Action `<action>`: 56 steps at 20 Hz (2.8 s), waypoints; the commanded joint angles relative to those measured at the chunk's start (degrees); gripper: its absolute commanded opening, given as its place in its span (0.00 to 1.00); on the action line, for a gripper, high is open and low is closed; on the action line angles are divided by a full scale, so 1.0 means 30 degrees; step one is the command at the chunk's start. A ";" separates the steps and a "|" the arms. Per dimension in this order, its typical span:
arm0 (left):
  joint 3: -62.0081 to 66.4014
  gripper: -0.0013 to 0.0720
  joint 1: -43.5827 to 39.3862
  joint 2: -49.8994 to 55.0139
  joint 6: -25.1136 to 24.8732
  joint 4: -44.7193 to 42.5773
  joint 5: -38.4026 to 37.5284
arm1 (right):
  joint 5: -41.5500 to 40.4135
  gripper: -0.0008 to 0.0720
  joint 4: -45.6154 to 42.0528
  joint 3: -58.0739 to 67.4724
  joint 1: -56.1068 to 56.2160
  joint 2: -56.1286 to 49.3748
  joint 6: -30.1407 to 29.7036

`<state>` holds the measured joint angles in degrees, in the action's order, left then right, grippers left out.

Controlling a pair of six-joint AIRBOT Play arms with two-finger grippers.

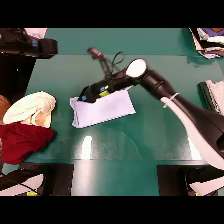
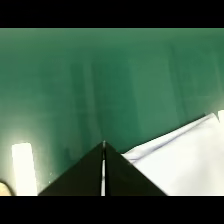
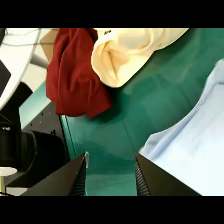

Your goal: Fold the shirts.

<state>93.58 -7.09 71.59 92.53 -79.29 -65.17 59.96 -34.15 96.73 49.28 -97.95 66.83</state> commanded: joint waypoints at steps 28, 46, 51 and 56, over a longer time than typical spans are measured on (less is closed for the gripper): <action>-0.0415 0.05 0.0583 -0.0095 0.0000 0.1778 0.0022 | 0.3082 0.15 -0.0240 -0.2419 -0.6601 -0.4605 0.0845; -0.0408 0.05 -0.6849 -0.0095 0.0007 0.2004 0.4561 | 0.1341 0.03 -0.5945 0.0240 -2.5507 0.2557 0.2849; -0.0408 0.05 -0.6849 -0.0095 0.0029 0.2142 0.4546 | 0.0699 0.03 -0.5967 0.0240 -2.8130 0.2237 0.2878; -0.0408 0.05 -0.6849 -0.0095 0.0022 0.2142 0.4386 | 0.0517 0.03 -0.4903 0.2113 -2.8290 0.2295 0.2856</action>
<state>92.38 -27.53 71.29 92.62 -72.93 -51.70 61.73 -50.48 99.85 -34.50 -91.13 75.50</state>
